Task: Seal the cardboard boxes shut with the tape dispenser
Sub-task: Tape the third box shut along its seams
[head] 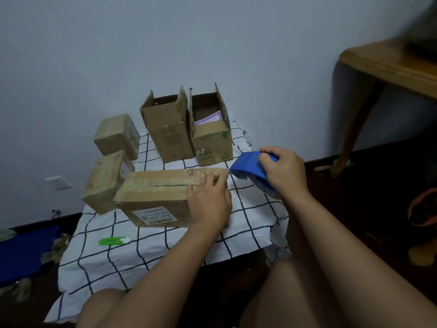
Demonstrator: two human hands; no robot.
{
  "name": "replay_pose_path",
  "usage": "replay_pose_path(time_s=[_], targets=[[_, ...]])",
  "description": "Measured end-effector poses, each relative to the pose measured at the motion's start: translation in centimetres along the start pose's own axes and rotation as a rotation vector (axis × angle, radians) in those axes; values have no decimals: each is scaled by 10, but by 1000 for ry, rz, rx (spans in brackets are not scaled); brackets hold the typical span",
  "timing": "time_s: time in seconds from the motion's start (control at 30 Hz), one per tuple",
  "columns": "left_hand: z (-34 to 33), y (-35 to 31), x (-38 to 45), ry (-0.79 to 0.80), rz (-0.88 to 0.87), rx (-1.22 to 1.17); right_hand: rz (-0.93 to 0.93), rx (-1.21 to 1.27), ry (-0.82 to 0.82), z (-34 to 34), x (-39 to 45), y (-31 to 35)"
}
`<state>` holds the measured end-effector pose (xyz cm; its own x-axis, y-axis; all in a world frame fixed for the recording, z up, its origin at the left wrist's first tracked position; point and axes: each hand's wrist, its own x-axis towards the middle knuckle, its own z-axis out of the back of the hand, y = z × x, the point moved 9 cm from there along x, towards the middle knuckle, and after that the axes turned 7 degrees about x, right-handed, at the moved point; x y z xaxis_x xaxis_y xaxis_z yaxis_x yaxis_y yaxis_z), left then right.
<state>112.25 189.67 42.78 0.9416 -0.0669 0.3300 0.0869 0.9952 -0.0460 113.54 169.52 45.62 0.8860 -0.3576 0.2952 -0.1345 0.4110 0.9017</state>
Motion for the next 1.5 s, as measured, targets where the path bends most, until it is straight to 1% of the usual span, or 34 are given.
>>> replay_pose_path(time_s=[0.1, 0.23, 0.33, 0.43, 0.53, 0.6, 0.7, 0.8, 0.97, 1.13, 1.3, 1.43, 1.5], targets=[[-3, 3, 3, 6, 68, 0, 4, 11, -18, 1, -1, 3], [-4, 3, 1, -11, 52, 16, 7, 8, -31, 3, -2, 6], [-7, 1, 3, 11, 37, 19, 14, -4, -36, 7, -4, 10], [-3, -2, 2, 25, -38, 27, 33, -11, -36, 12, -4, 15], [8, -3, -10, 8, -152, 33, 31, 2, -52, 20, -1, 19], [19, -1, -18, -14, -237, -15, 34, 17, -63, 22, 0, 23], [47, 12, -31, -98, -328, -122, 33, 40, -70, 20, -2, 30], [63, 34, -41, -150, -390, -130, 47, 61, -62, 10, -6, 40], [77, 75, -52, -240, -438, -138, 78, 104, -25, -18, -18, 61], [71, 120, -56, -198, -443, -279, 96, 122, -2, -47, -29, 78], [69, 146, -60, -202, -499, -321, 113, 140, 24, -77, -41, 90], [55, 149, -65, -123, -581, -285, 124, 162, 45, -101, -48, 96], [50, 155, -67, -138, -579, -242, 133, 201, 20, -106, -50, 99]])
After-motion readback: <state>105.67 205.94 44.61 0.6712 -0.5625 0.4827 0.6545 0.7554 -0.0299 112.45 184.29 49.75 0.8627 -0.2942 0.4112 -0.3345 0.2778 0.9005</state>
